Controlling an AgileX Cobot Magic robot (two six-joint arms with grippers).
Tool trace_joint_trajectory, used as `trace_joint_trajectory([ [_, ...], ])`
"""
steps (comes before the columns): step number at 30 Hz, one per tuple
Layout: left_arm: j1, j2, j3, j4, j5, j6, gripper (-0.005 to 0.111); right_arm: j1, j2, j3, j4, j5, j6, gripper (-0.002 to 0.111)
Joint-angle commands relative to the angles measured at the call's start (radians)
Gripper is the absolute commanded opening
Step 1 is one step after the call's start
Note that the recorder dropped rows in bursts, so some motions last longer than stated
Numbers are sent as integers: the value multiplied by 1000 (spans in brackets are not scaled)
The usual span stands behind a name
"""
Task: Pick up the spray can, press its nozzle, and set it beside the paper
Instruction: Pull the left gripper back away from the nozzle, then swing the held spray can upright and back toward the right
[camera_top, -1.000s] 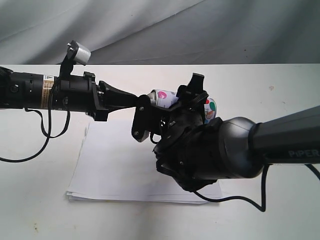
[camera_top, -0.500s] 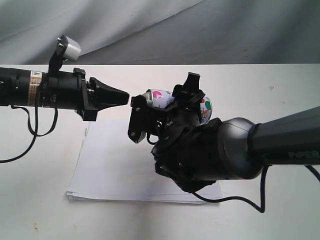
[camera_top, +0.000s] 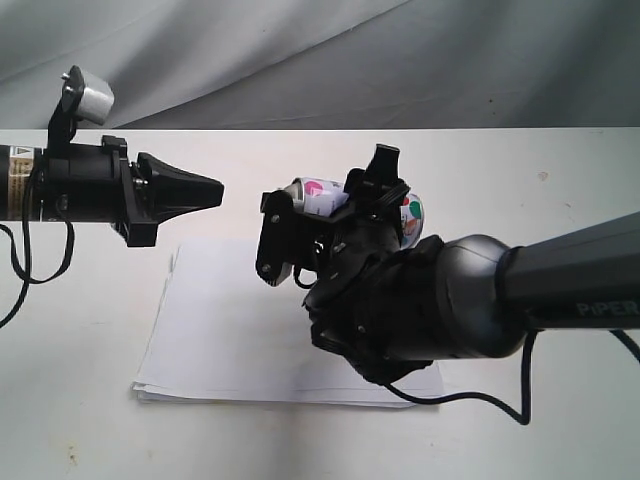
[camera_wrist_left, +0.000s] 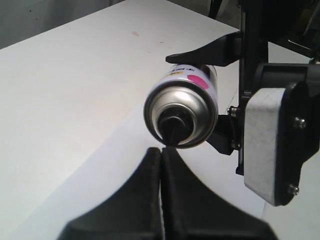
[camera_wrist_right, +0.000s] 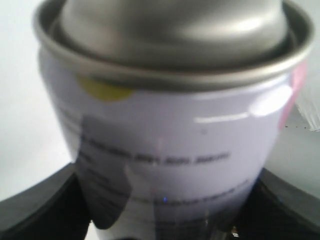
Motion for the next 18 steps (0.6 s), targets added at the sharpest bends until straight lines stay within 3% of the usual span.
trace_joint_trajectory([
  [1,2,-7,5,-18,-3,8,0,2,-15,-12,-31,23,5,0],
  [11,2,-7,5,-18,-5,-17,0,2,-61,-12,74,70,80,0],
  [18,2,-7,5,-10,-30,-20,0,0,-269,-12,187,-50,96,0],
])
